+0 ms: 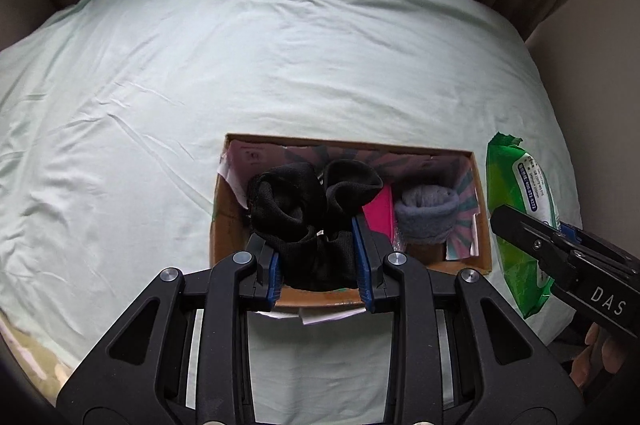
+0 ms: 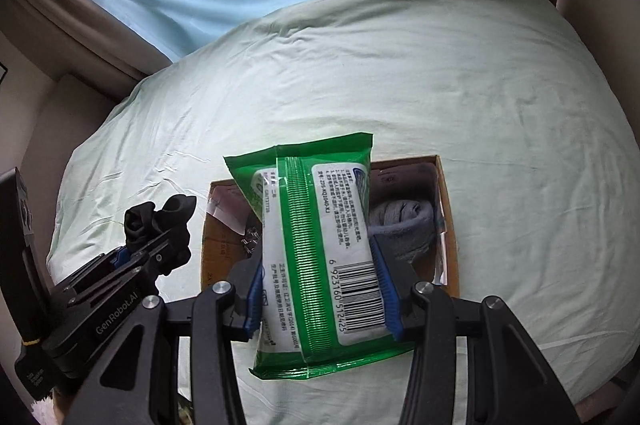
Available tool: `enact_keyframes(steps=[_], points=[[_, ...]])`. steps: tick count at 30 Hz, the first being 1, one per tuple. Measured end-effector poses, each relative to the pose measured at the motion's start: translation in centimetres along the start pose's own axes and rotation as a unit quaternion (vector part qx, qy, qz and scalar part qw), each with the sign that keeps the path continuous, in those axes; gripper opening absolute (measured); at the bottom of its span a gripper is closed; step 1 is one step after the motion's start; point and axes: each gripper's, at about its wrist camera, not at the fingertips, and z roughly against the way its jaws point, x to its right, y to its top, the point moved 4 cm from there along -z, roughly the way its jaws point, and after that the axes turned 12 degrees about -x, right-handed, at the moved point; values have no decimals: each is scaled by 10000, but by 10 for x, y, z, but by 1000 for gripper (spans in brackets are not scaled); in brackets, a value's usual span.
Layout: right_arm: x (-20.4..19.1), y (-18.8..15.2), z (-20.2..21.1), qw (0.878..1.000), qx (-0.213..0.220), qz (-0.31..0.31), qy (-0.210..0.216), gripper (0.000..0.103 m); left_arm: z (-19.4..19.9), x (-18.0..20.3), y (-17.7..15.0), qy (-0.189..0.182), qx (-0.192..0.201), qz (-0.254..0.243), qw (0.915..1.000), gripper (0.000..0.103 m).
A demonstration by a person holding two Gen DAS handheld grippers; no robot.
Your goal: Organize soft objects
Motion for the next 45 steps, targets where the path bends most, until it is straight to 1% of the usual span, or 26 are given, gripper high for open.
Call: enact_keyframes(steps=[4, 9, 12, 19, 20, 21, 22, 23, 24, 25, 29, 32, 38, 42, 45], points=[[-1, 0, -25, 9994, -232, -255, -94, 44, -29, -5, 0, -146, -348, -80, 9993, 26], [2, 4, -45, 9975, -521, -438, -194, 43, -47, -1, 2, -157, -566, -323, 9977, 26], [7, 9, -58, 9958, -655, -601, -205, 43, -62, 3, 5, -277, -776, -362, 9959, 26], [21, 17, -77, 9907, -912, -974, -254, 43, -72, 17, 14, -131, -922, -861, 9919, 27], [23, 18, -79, 9899, -938, -1027, -278, 45, -75, 19, 16, -181, -987, -879, 9911, 35], [25, 19, -81, 9895, -949, -1063, -258, 51, -76, 19, 16, -219, -1039, -862, 9906, 63], [27, 20, -82, 9891, -948, -1107, -197, 58, -77, 19, 16, -209, -1050, -818, 9909, 81], [28, 21, -83, 9888, -932, -1162, -137, 79, -76, 17, 16, -224, -1002, -783, 9916, 102], [30, 21, -83, 9885, -906, -1209, -96, 99, -73, 16, 15, -295, -938, -742, 9924, 103], [31, 21, -82, 9884, -865, -1246, -73, 101, -73, 14, 13, -341, -956, -683, 9925, 103], [34, 17, -78, 9892, -865, -1145, -293, 101, -76, 3, 3, -283, -1085, -512, 9924, 103], [35, 12, -72, 9899, -819, -1124, -286, 101, -71, -2, -3, -233, -1051, -459, 9931, 103], [30, 3, -57, 9922, -706, -988, -287, 101, -44, -5, -12, -246, -805, -353, 9958, 103], [21, -4, -36, 9956, -452, -719, -395, 101, -19, 2, -16, -167, -550, -427, 9974, 103], [16, -5, -9, 9972, -158, -550, -479, 101, 10, 2, -17, -46, -362, -385, 9986, 103]])
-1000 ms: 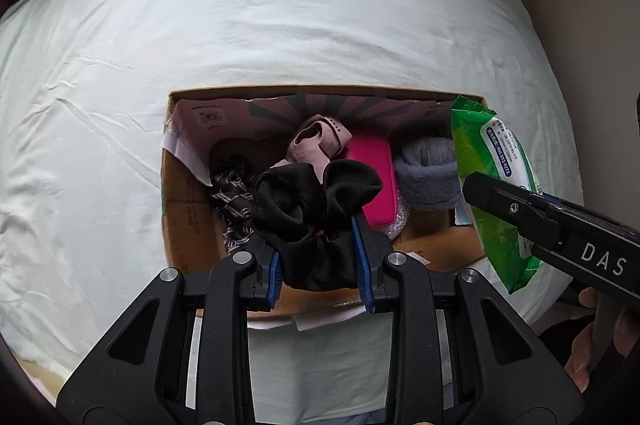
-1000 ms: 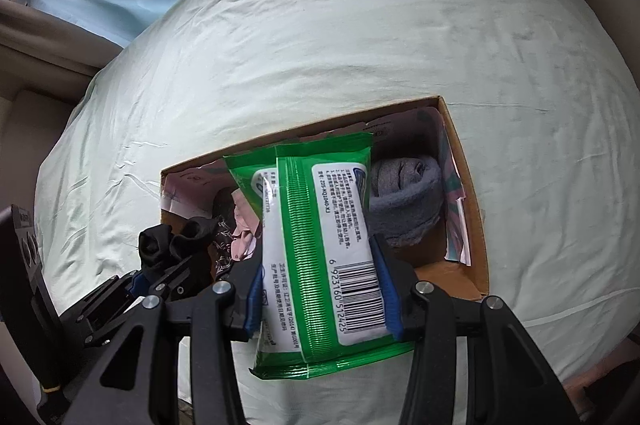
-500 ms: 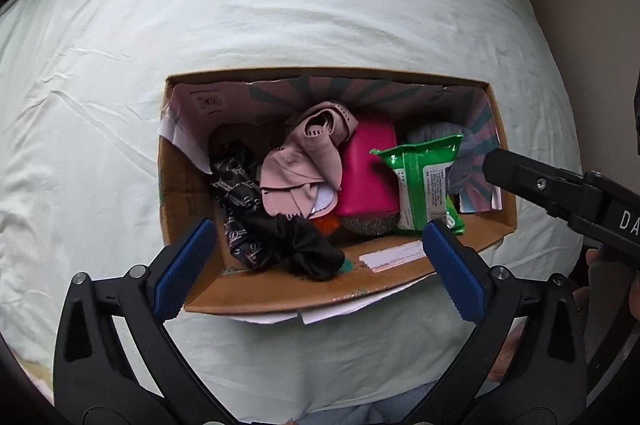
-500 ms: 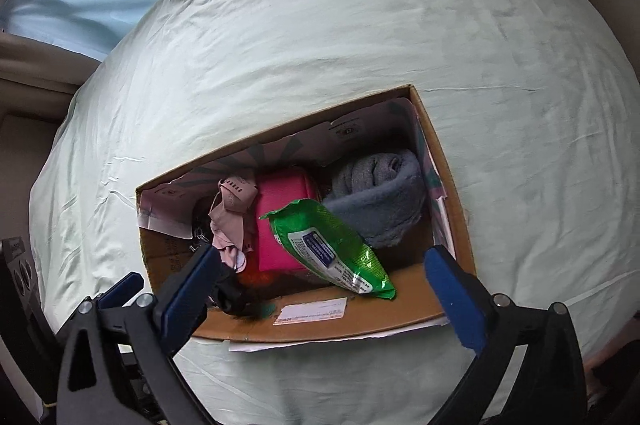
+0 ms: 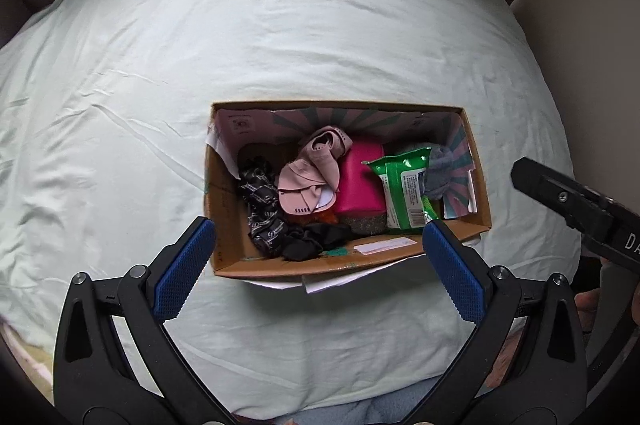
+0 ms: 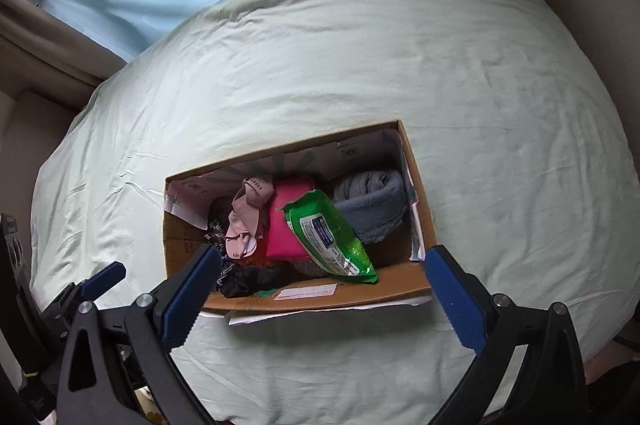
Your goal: Organize soft objects
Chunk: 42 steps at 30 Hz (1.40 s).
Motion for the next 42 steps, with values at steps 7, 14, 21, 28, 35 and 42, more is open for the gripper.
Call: enact_keyframes(steps=[7, 14, 21, 28, 35, 42], points=[[-4, -3, 93, 9922, 982, 673, -380, 102, 88, 3, -3, 65, 891, 98, 9960, 103], [3, -17, 189, 9738, 2001, 888, -619, 102, 178, 27, -22, 359, 2029, 322, 9780, 103], [11, -37, 249, 9534, 2684, 1064, -872, 102, 260, 75, -47, 801, 3211, 135, 9436, 103], [22, -55, 287, 9372, 3183, 1124, -873, 101, 278, 102, -55, 615, 3539, 125, 9332, 103], [38, -61, 299, 9310, 3372, 1072, -901, 101, 277, 117, -72, 577, 3623, 79, 9302, 103], [42, -68, 299, 9303, 3419, 1085, -775, 101, 279, 125, -81, 647, 3715, 2, 9262, 103]])
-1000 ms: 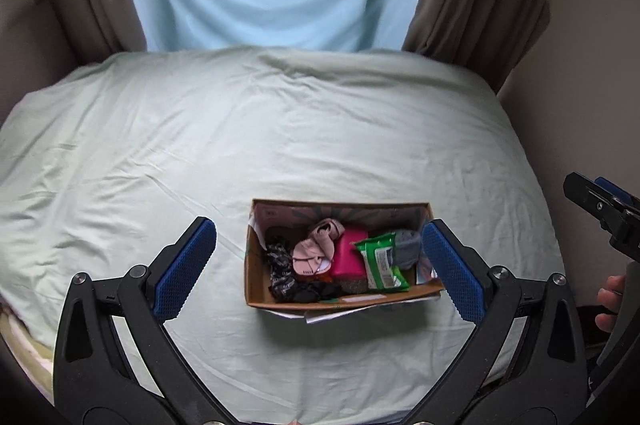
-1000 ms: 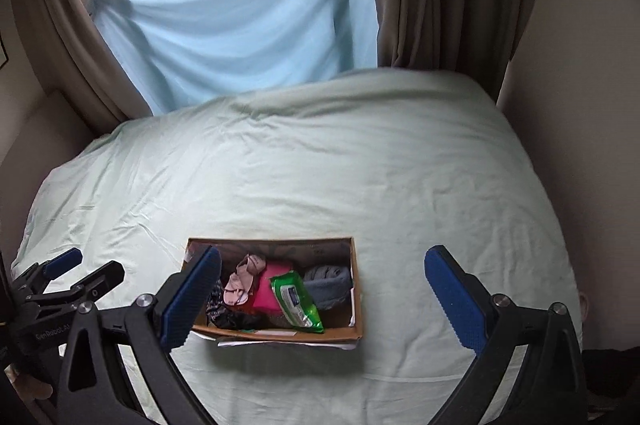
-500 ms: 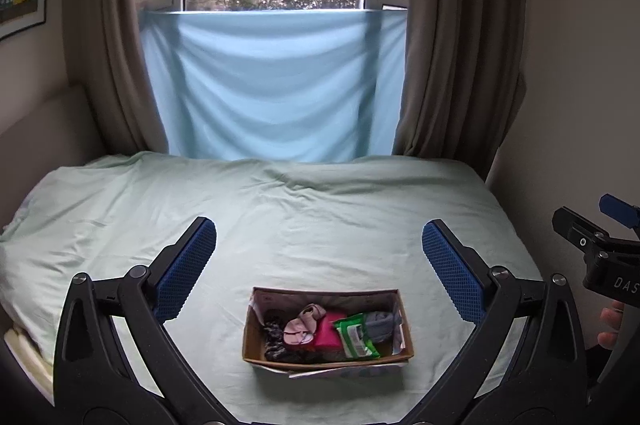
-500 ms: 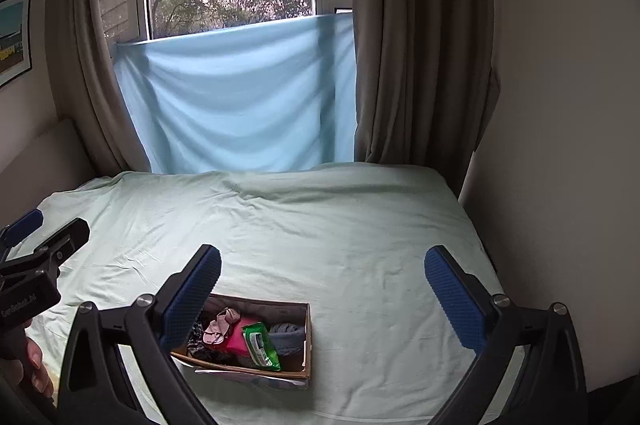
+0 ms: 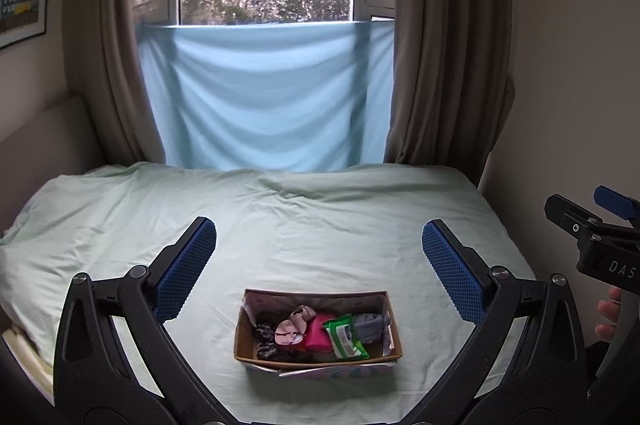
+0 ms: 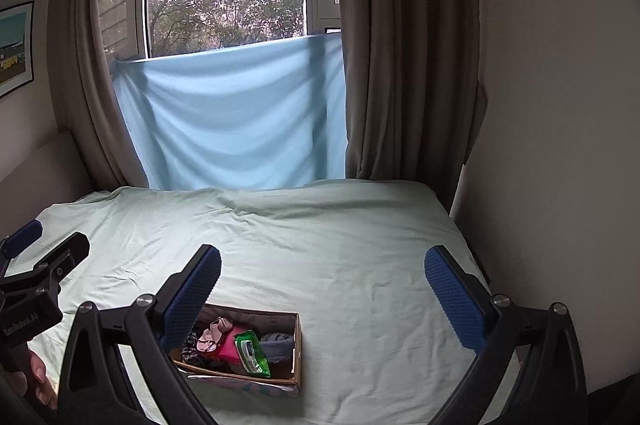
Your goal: Organize soft objects
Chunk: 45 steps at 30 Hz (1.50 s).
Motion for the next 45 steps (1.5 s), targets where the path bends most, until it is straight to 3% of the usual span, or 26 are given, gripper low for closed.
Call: enact_keyframes(steps=[45], points=[[5, -3, 13, 9996, 215, 67, -152, 101, 5, -9, -8, -47, 25, -13, 10000, 103]])
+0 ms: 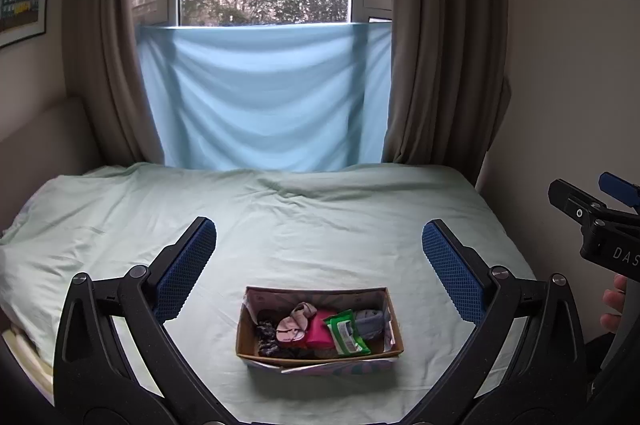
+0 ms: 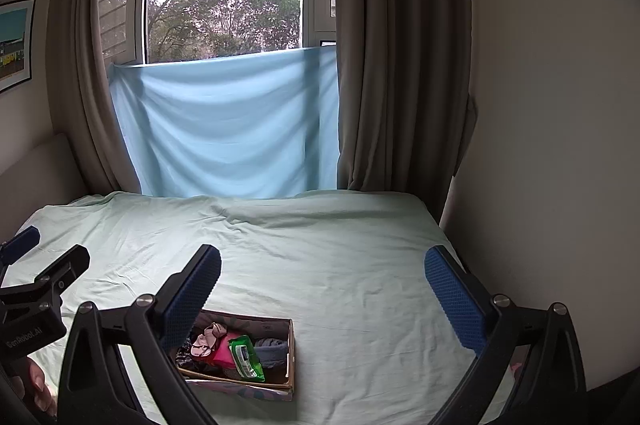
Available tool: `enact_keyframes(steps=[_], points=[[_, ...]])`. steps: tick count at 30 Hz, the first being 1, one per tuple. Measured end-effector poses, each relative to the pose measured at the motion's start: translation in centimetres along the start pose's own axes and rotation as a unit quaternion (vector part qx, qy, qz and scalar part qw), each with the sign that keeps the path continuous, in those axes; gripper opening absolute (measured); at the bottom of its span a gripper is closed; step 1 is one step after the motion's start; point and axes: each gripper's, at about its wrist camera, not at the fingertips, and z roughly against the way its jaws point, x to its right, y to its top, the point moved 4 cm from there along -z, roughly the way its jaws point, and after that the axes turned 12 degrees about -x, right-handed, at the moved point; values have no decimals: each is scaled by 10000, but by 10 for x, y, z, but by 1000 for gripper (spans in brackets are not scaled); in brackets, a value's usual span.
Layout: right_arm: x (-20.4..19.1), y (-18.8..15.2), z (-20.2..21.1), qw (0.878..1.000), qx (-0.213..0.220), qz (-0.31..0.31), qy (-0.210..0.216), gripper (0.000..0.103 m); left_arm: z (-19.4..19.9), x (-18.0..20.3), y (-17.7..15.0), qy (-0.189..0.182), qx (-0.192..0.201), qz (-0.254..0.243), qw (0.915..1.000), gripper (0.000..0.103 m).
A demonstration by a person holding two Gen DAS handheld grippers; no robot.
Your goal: Organize soft objects
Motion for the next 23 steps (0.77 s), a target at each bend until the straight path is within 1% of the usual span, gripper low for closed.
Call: enact_keyframes(steps=[5, 8, 12, 14, 20, 23], points=[[0, 1, 0, 10000, 3, -10, 9, 101, -4, -1, 0, -90, -91, 55, 9999, 103], [2, 2, -1, 10000, 17, -14, -11, 101, -8, -2, 1, -31, -174, 35, 9998, 103], [4, 3, -3, 10000, 19, -52, -5, 101, -6, -2, 2, 128, -61, 8, 9999, 103], [4, 2, -3, 10000, 13, -61, 2, 101, -5, -1, 3, 124, -22, -2, 9999, 103], [4, 2, -4, 10000, -28, -71, 7, 101, -14, -5, 2, -15, -126, 176, 9998, 103], [4, 3, -7, 9999, -72, -72, 13, 101, -13, -4, 2, 57, -40, 160, 9998, 103]])
